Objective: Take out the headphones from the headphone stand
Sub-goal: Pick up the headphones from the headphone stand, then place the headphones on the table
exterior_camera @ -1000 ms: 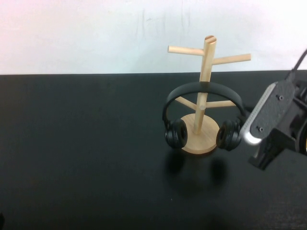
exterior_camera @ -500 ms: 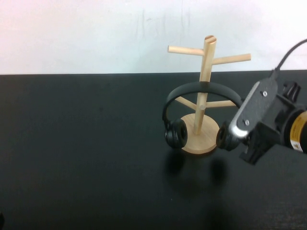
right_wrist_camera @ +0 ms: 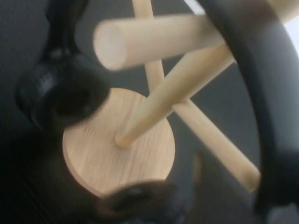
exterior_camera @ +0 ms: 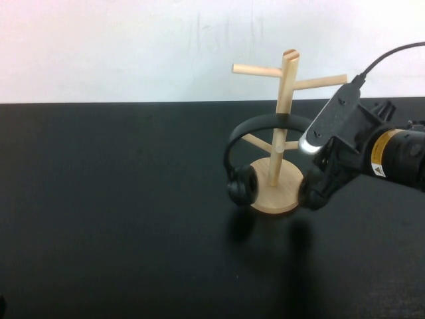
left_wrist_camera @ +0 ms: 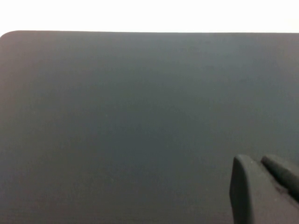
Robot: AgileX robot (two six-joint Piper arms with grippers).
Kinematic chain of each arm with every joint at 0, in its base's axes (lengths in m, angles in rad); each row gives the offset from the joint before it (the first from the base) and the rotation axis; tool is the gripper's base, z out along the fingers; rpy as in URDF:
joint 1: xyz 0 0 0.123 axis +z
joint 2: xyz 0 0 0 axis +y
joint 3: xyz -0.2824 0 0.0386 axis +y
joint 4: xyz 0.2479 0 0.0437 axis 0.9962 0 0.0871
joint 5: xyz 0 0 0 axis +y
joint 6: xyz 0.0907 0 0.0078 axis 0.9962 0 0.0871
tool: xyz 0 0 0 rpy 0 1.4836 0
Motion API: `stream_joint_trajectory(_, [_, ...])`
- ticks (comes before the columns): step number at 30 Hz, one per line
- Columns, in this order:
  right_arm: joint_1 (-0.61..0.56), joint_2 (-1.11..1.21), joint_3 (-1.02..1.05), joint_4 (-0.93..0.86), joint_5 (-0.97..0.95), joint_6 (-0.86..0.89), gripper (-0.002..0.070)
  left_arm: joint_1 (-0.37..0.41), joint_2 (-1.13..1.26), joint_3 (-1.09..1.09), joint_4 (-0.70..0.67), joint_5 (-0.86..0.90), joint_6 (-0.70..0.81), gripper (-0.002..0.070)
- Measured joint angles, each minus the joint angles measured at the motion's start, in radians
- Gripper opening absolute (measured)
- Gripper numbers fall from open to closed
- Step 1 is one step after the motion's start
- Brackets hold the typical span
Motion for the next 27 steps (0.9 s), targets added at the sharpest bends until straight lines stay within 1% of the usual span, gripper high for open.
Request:
stream_joint_trajectory(2, [0.002,0.000,0.000,-0.009,0.003,0.000,-0.0011,0.000,0.000,0.000,0.000,0.000,0.000,0.0003])
stream_joint_trajectory(3, [0.002,-0.002,0.000,-0.012,0.003,-0.002,0.0003,0.000,0.000,0.000,0.000,0.000,0.000,0.0003])
stream_joint_trajectory(8, [0.006,-0.066,0.006,-0.021,0.051,-0.004,0.0000,0.000,0.000,0.000,0.000,0.000,0.000,0.0003])
stream_joint_trajectory(14, [0.063,-0.230,0.031,-0.037,0.126,-0.004,0.0000,0.000,0.000,0.000,0.000,0.000,0.000,0.0003])
stream_joint_trajectory(17, [0.114,-0.301,0.031,-0.032,0.213,-0.004,0.0000,0.000,0.000,0.000,0.000,0.000,0.000,0.0003])
stream_joint_trajectory(20, [0.158,-0.344,0.031,-0.004,0.351,-0.011,0.0000,0.000,0.000,0.000,0.000,0.000,0.000,0.0003])
stream_joint_trajectory(22, [0.181,-0.353,0.031,0.050,0.475,-0.070,0.0000,0.000,0.000,0.000,0.000,0.000,0.000,0.0003])
stream_joint_trajectory(23, [0.184,-0.353,0.031,0.103,0.526,-0.135,0.0000,0.000,0.000,0.000,0.000,0.000,0.000,0.0003])
stream_joint_trajectory(25, [0.186,-0.345,0.031,0.268,0.642,-0.327,0.0000,0.000,0.000,0.000,0.000,0.000,0.000,0.0003])
stream_joint_trajectory(27, [0.174,-0.329,0.031,0.412,0.750,-0.447,0.0000,0.000,0.000,0.000,0.000,0.000,0.000,0.0003])
